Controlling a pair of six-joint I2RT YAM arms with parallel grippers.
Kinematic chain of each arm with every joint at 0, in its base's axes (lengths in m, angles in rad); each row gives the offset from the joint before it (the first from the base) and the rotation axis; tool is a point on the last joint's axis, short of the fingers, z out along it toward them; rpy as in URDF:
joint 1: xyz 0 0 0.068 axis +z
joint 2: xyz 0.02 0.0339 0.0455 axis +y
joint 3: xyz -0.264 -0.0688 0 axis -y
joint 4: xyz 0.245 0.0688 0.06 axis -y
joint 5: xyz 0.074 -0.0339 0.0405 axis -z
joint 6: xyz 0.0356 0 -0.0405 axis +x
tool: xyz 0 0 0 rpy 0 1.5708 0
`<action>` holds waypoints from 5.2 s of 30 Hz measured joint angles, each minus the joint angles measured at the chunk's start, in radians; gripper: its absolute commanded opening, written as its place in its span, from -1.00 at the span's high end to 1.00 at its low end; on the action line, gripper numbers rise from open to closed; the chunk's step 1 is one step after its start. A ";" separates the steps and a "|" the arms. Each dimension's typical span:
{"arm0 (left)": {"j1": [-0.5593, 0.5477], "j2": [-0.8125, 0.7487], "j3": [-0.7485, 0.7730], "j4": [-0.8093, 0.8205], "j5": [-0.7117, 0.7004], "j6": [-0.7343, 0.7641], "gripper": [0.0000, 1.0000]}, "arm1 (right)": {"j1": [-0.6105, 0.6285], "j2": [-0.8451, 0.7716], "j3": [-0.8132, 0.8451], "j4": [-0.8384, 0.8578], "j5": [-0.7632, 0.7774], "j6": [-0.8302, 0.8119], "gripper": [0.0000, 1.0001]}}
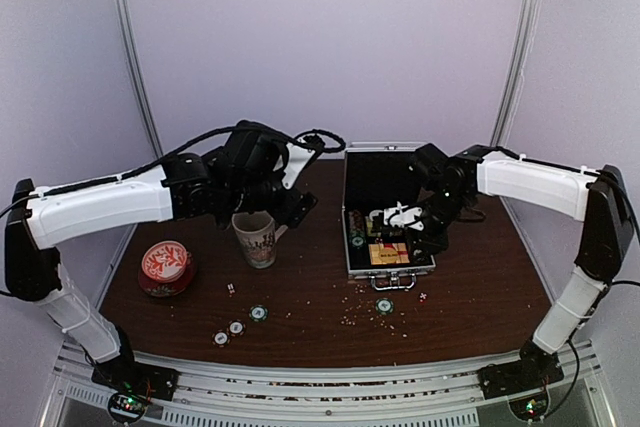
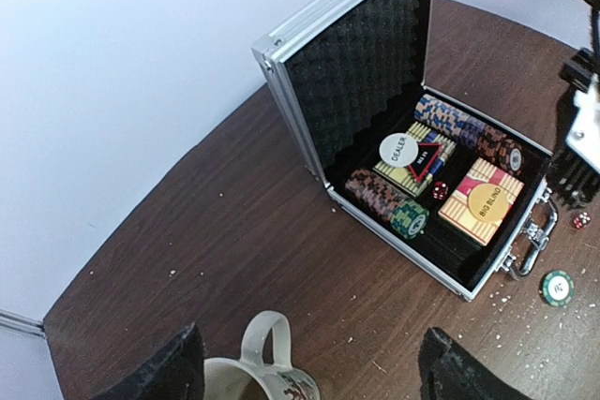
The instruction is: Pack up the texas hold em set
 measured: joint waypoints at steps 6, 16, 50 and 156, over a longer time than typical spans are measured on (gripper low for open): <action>0.015 0.008 -0.032 0.076 0.050 0.035 -0.56 | 0.000 -0.197 -0.228 0.042 -0.009 0.030 0.19; 0.014 0.017 -0.169 0.136 0.120 0.045 -0.57 | 0.001 -0.292 -0.505 0.164 0.014 0.123 0.15; -0.064 0.001 -0.192 0.154 0.101 0.084 -0.59 | 0.051 -0.020 -0.401 0.267 0.037 0.258 0.72; 0.216 -0.080 -0.400 -0.459 0.116 -0.621 -0.26 | -0.050 -0.288 -0.394 0.521 -0.161 0.336 0.08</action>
